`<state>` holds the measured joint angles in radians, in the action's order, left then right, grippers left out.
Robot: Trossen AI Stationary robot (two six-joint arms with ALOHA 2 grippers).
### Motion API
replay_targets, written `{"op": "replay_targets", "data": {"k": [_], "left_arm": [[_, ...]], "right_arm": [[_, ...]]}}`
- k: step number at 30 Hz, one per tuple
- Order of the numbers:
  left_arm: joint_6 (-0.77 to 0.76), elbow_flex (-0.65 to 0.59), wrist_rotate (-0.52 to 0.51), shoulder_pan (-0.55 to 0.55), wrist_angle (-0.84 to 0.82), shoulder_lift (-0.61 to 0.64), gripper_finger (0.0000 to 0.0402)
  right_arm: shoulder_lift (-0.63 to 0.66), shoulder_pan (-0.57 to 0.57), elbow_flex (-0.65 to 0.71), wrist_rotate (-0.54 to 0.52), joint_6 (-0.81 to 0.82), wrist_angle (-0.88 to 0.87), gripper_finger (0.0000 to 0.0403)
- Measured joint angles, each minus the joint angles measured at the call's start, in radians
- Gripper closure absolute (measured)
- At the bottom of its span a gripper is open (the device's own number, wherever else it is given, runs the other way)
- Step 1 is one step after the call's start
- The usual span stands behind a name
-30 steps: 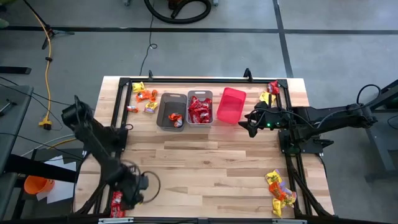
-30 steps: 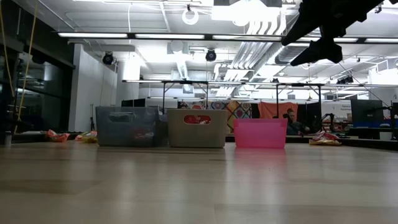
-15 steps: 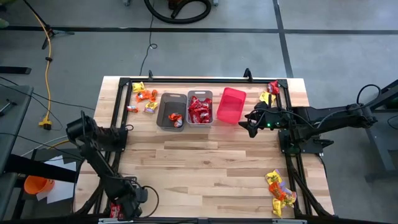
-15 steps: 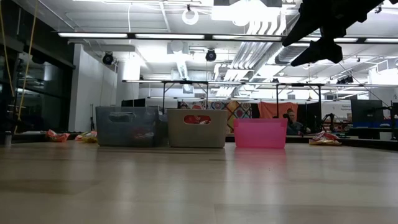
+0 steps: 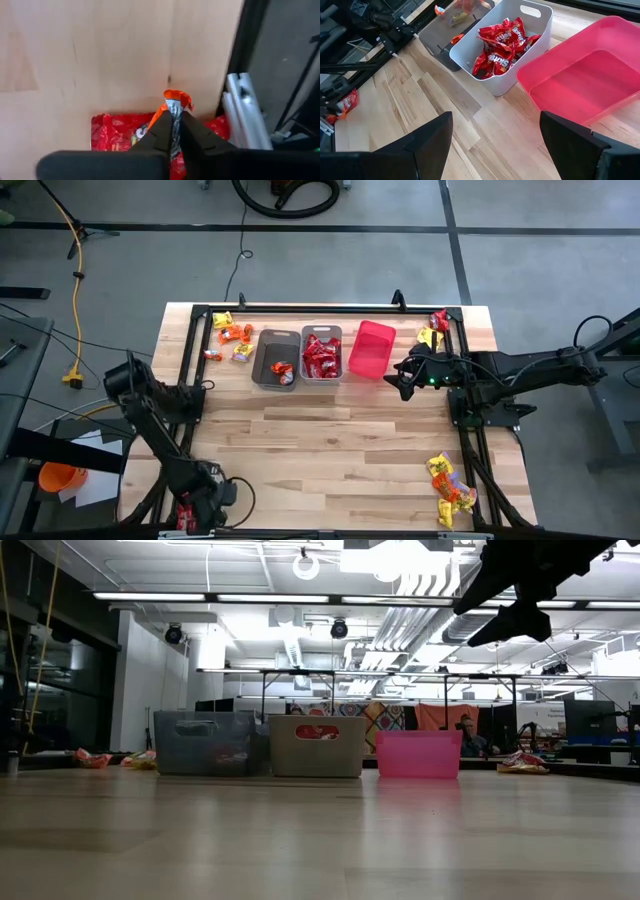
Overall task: Sort candy
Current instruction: Put the bottom left orange candy into the black bin
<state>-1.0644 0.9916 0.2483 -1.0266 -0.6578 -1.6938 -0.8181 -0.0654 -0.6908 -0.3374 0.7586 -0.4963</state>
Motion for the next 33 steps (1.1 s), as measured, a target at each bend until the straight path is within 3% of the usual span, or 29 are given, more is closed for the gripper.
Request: {"op": "replay_targets", "data": {"k": [6,11,17,24,29,33], "left_arm": [[0.082,0.000,-0.055,0.086,-0.011,0.140,0.0373],[0.197,0.000,-0.158,0.228,-0.086,0.309,0.0379],[0.462,0.000,-0.339,0.474,-0.094,0.487,0.0387],[0.838,0.000,-0.560,0.854,-0.082,0.540,0.0387],[0.902,0.000,-0.559,1.113,-0.082,0.517,0.0385],[0.936,0.000,-0.480,1.227,-0.084,0.490,0.0360]], "right_arm": [[0.000,0.000,0.000,-0.001,0.000,0.000,0.0110],[0.000,0.000,0.000,-0.001,0.000,0.000,0.0110],[0.000,0.000,0.000,-0.001,0.001,0.001,0.0110],[0.000,0.000,-0.001,-0.062,0.026,0.001,0.0110],[0.000,0.000,-0.001,-0.075,0.027,0.004,0.0110],[0.000,0.000,-0.001,-0.075,0.027,0.012,0.0110]]}}
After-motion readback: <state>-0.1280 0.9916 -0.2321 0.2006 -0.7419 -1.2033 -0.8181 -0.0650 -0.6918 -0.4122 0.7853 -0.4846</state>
